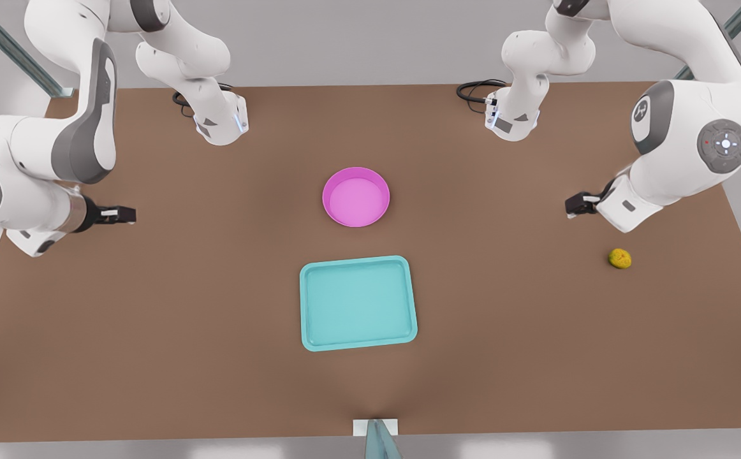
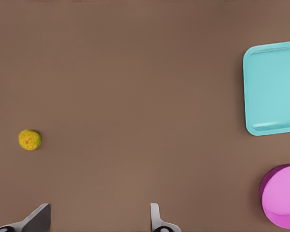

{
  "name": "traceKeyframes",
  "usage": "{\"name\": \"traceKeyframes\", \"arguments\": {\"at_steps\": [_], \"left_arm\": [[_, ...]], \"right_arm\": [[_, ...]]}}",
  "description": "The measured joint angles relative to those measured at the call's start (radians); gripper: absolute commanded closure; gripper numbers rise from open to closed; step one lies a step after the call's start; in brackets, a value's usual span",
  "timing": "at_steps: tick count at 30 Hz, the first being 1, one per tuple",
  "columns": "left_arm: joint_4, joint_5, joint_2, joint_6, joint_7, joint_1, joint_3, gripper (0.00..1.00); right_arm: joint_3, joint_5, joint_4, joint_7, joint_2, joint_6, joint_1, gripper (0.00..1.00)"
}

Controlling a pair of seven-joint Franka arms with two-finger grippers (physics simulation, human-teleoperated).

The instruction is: Place the orange on the plate with the left arm and the plate on the tray with the right arm

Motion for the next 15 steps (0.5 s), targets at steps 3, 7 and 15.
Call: {"name": "traceKeyframes", "arguments": {"at_steps": [3, 7, 15], "left_arm": [[-0.035, -0.001, 0.017, 0.044, -0.010, 0.001, 0.003, 0.00], [-0.203, -0.009, 0.171, 0.231, 0.003, 0.163, 0.046, 0.00], [-0.356, -0.099, 0.331, 0.589, 0.172, 0.311, 0.139, 0.00]], "right_arm": [[0.000, 0.000, -0.001, -0.013, 0.000, 0.033, -0.001, 0.00], [0.001, 0.000, -0.003, -0.027, 0.002, 0.058, -0.001, 0.00], [0.001, 0.001, -0.006, -0.047, 0.010, 0.082, 0.000, 0.00]]}}
